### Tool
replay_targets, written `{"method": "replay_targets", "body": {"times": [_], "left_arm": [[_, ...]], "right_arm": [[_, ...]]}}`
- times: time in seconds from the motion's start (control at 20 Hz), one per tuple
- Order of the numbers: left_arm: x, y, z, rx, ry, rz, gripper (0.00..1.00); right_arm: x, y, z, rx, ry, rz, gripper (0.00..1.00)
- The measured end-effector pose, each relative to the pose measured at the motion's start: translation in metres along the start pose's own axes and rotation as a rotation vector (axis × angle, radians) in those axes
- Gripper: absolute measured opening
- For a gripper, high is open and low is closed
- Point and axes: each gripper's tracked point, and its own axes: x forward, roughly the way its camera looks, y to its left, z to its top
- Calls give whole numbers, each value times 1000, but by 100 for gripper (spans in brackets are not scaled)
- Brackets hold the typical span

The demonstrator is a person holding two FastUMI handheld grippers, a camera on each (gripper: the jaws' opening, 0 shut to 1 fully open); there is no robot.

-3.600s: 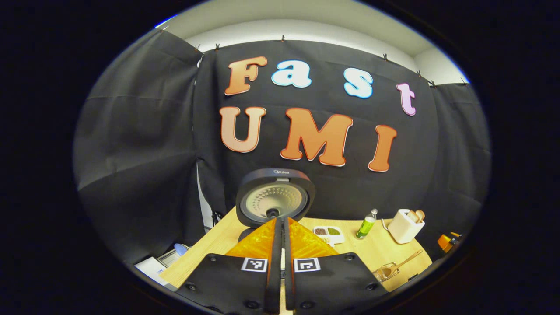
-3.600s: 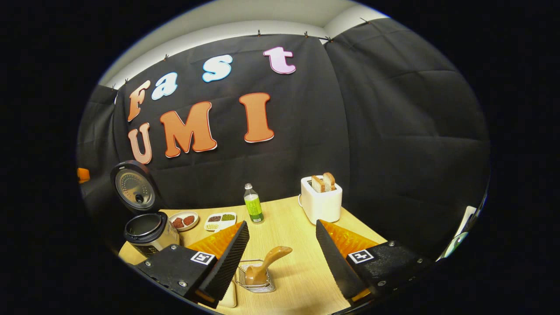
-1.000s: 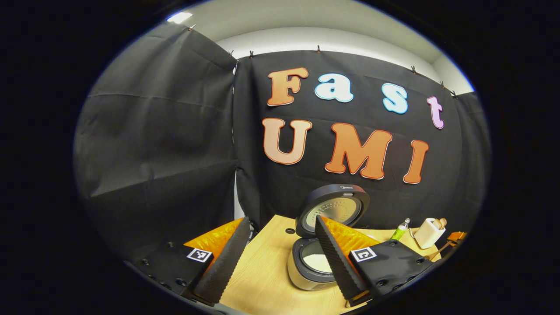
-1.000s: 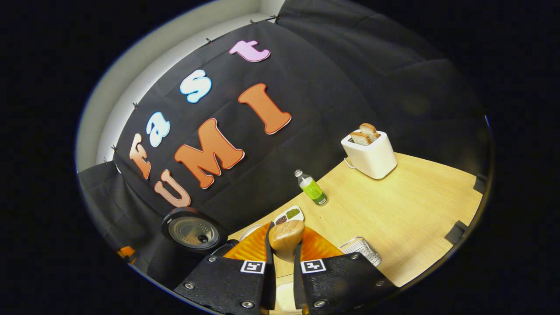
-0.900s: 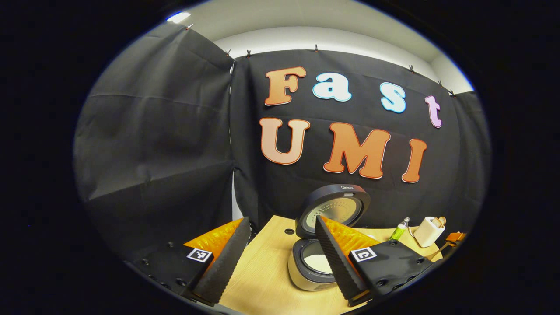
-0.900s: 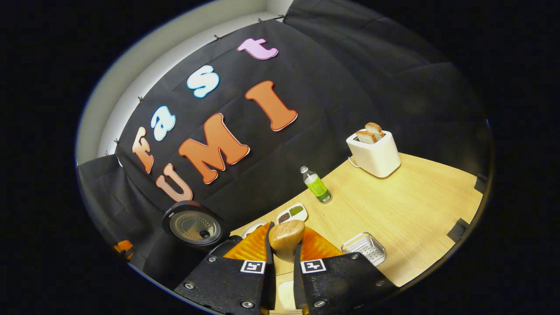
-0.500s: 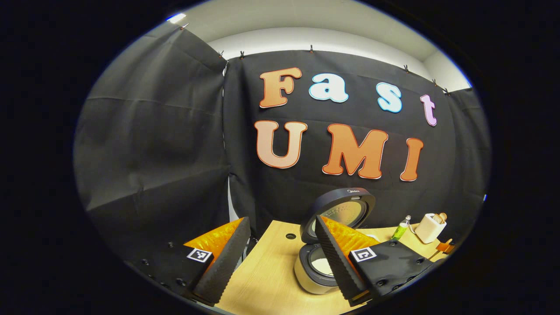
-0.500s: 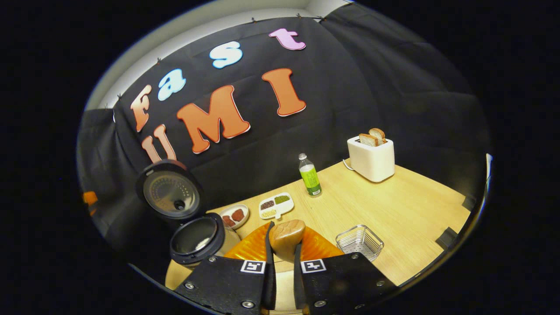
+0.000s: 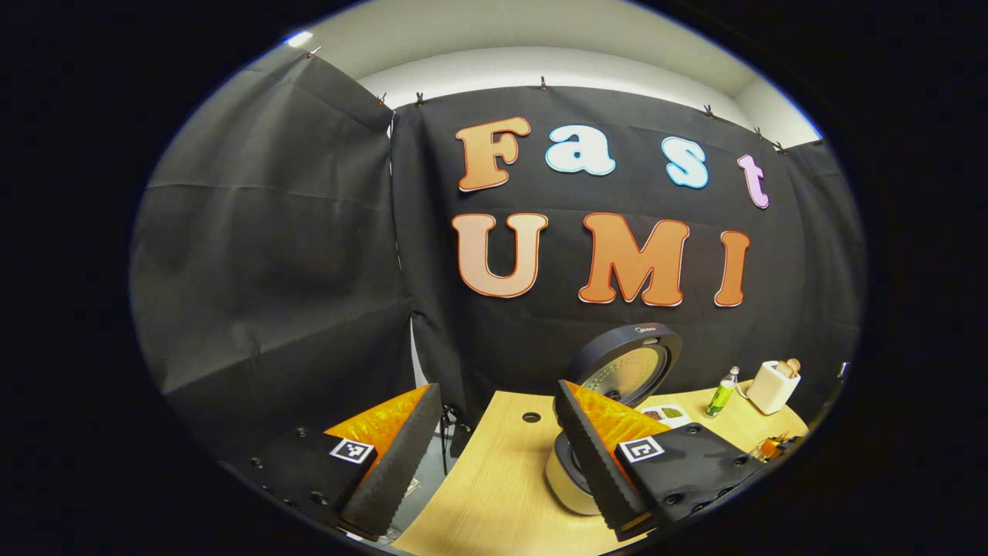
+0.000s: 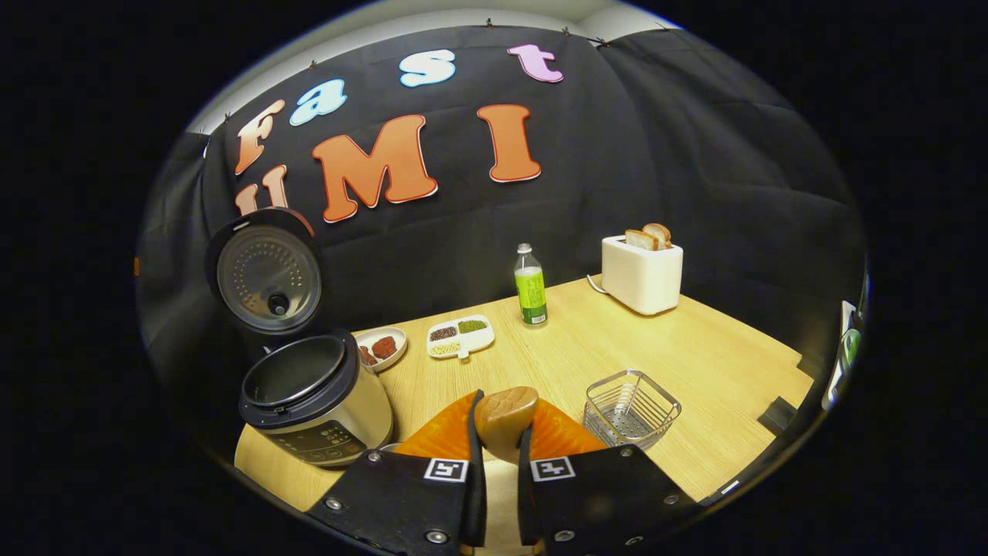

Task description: Close the left gripper, press the button to open the rice cooker; take a wooden spoon from the chopstick holder with the right hand, scoop a spoonful of rice and pour it into the rice cooker, then put the wooden spoon back into the chopstick holder.

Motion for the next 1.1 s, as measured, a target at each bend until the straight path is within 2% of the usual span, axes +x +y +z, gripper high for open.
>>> {"method": "replay_targets", "body": {"times": [0.15, 0.2, 0.35, 0.5, 0.7, 0.95, 1.0, 1.1], "left_arm": [[0, 7, -1, 23, -7, 8, 97], [-1, 8, -1, 22, -7, 6, 99], [-3, 15, -2, 31, -13, 11, 97], [-2, 17, -3, 42, -17, 17, 99], [-2, 13, -8, 22, -9, 5, 97], [-5, 13, -8, 21, -11, 6, 99], [-5, 13, -7, 21, -13, 6, 97], [-5, 11, -7, 15, -13, 1, 99]], "right_arm": [[-4, 13, -8, 6, -3, 6, 16], [-5, 18, -14, 32, 11, 14, 16], [-8, 42, -31, 111, 51, 43, 16], [-14, 63, -36, 184, 60, 102, 16], [-8, 48, -35, 287, 74, 99, 15], [3, 25, -35, 548, 154, 69, 16], [4, 23, -35, 594, 157, 73, 15], [1, 24, -37, 657, 163, 109, 15]]}}
